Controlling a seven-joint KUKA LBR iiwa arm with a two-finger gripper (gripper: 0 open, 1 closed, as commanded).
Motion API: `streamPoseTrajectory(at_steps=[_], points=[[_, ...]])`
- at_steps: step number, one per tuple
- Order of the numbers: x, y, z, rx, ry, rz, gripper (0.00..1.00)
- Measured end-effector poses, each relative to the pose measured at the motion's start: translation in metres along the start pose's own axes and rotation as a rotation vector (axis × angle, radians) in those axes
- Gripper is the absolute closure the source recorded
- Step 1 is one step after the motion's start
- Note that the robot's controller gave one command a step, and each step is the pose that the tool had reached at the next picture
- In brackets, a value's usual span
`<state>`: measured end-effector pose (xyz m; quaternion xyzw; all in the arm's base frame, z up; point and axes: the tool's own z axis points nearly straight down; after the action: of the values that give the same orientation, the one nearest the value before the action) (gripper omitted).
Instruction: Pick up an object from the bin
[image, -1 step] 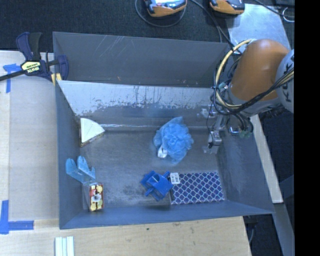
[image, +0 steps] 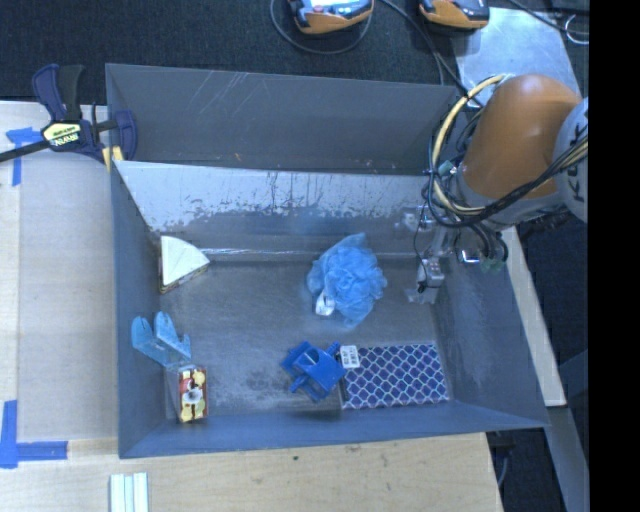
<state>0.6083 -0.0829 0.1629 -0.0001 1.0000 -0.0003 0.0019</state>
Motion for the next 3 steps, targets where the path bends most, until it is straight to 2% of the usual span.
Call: streamPoseTrajectory(at_steps=[1,2,3], points=[[-0.0149,0.0593,0.0924,-0.002,0.014,0.04,0.0],[-0.0109,0.0498,0.0914,0.001,-0.003,-0.03,1.0],[-0.0109,0.0498,0.0914,0.001,-0.003,-0.03,1.0]])
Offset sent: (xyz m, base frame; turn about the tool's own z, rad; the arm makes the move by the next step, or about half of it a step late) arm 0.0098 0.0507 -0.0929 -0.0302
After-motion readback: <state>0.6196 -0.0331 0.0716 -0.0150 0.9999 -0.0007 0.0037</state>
